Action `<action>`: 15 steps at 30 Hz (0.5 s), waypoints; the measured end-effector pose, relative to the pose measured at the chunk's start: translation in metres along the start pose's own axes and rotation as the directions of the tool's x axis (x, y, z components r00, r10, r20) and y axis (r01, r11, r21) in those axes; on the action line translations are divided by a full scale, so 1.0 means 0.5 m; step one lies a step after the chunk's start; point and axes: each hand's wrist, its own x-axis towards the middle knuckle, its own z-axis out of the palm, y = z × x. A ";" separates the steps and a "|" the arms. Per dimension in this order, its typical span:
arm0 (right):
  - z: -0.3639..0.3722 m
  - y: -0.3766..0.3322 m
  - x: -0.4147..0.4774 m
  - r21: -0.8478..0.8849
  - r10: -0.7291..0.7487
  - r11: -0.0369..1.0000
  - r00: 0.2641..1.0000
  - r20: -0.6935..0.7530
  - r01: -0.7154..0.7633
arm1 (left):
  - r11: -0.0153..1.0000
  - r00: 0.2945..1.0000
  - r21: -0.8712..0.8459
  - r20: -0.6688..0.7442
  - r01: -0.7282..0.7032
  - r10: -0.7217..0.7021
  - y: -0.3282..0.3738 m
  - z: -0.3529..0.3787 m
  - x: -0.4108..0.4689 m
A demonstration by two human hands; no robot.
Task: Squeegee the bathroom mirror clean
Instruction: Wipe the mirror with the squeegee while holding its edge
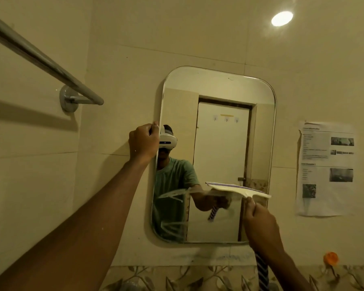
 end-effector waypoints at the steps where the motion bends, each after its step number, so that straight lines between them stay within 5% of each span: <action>1: -0.007 -0.017 0.004 0.001 -0.018 1.000 1.000 0.016 0.018 | 1.000 1.000 -0.022 0.006 0.009 -0.009 -0.001 -0.002 0.001; 7: -0.012 -0.244 0.105 0.046 -0.264 0.963 0.964 -0.036 0.266 | 0.994 0.997 -0.096 0.070 0.044 -0.037 -0.006 -0.015 0.006; 10: 0.038 -0.293 0.104 0.029 -0.232 0.972 0.973 -0.013 0.233 | 0.993 0.996 -0.115 0.091 0.022 -0.011 -0.006 -0.016 0.005; 15: 0.134 -0.182 -0.058 -0.035 -0.142 0.989 0.989 -0.040 0.141 | 0.996 0.995 -0.087 0.102 -0.002 0.010 -0.014 -0.014 -0.001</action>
